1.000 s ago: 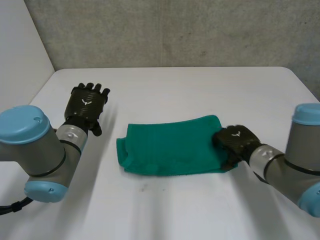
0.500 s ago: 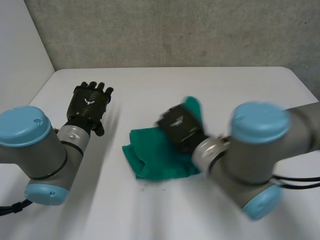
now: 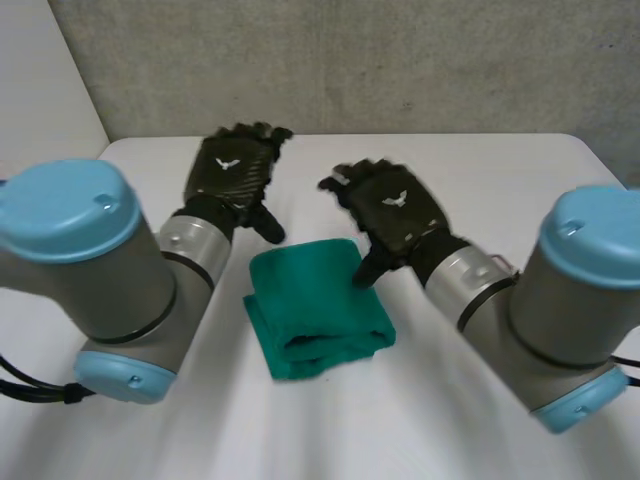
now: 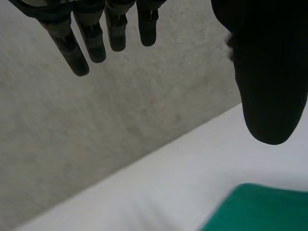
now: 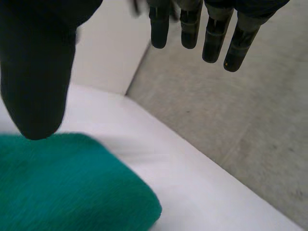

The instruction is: Fold the towel.

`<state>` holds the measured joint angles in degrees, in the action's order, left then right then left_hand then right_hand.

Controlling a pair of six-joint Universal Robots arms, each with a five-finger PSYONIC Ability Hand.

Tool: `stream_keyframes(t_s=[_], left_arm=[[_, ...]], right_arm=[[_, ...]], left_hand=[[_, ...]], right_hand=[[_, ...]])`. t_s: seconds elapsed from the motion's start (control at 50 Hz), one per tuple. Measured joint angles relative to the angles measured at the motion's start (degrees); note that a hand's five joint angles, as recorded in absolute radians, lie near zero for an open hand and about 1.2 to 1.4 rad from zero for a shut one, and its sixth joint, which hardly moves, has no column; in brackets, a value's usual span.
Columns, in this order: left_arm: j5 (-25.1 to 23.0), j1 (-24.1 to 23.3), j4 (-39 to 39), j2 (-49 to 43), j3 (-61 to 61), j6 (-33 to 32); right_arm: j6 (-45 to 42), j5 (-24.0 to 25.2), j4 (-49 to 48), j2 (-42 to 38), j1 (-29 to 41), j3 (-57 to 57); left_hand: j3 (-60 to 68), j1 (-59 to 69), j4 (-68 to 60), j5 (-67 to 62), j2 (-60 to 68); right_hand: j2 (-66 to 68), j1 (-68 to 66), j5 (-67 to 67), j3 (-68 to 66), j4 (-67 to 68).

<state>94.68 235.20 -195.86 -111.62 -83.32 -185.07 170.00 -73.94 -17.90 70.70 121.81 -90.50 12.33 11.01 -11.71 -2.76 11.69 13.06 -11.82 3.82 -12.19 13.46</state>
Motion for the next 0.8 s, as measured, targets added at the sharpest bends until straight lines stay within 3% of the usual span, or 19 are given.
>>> stream_keyframes(t_s=[0.12,0.2,0.36,0.46,0.64,0.8], left_arm=[[0.7,-1.9,8.2,-5.7,4.1,9.1],[2.5,-2.6,11.5,-9.6,4.3,12.0],[7.6,-2.6,12.8,-14.2,1.3,12.0],[8.5,-2.5,12.7,-14.8,-0.5,11.5],[8.2,-2.1,12.7,-10.5,-1.0,10.0],[6.9,1.5,14.0,5.3,3.6,3.1]], right_arm=[[7.5,0.8,4.5,-1.3,-3.1,2.3],[8.4,1.1,11.4,-9.3,-3.6,8.4],[7.3,0.7,20.6,-20.8,-3.2,16.8],[7.0,0.6,21.8,-22.5,-3.3,18.2],[6.9,0.5,21.6,-17.8,-3.9,17.5],[7.0,-6.8,19.8,0.0,-5.6,16.2]], left_hand=[[0.0,0.0,0.0,0.0,0.0],[0.0,0.0,0.0,0.0,0.0],[0.0,0.0,0.0,0.0,0.0],[0.0,0.0,0.0,0.0,0.0],[0.0,0.0,0.0,0.0,0.0],[0.0,0.0,0.0,0.0,0.0]], right_hand=[[0.0,0.0,0.0,0.0,0.0],[0.0,0.0,0.0,0.0,0.0],[0.0,0.0,0.0,0.0,0.0],[0.0,0.0,0.0,0.0,0.0],[0.0,0.0,-0.5,0.0,0.0],[0.0,0.0,-0.5,0.0,0.0]])
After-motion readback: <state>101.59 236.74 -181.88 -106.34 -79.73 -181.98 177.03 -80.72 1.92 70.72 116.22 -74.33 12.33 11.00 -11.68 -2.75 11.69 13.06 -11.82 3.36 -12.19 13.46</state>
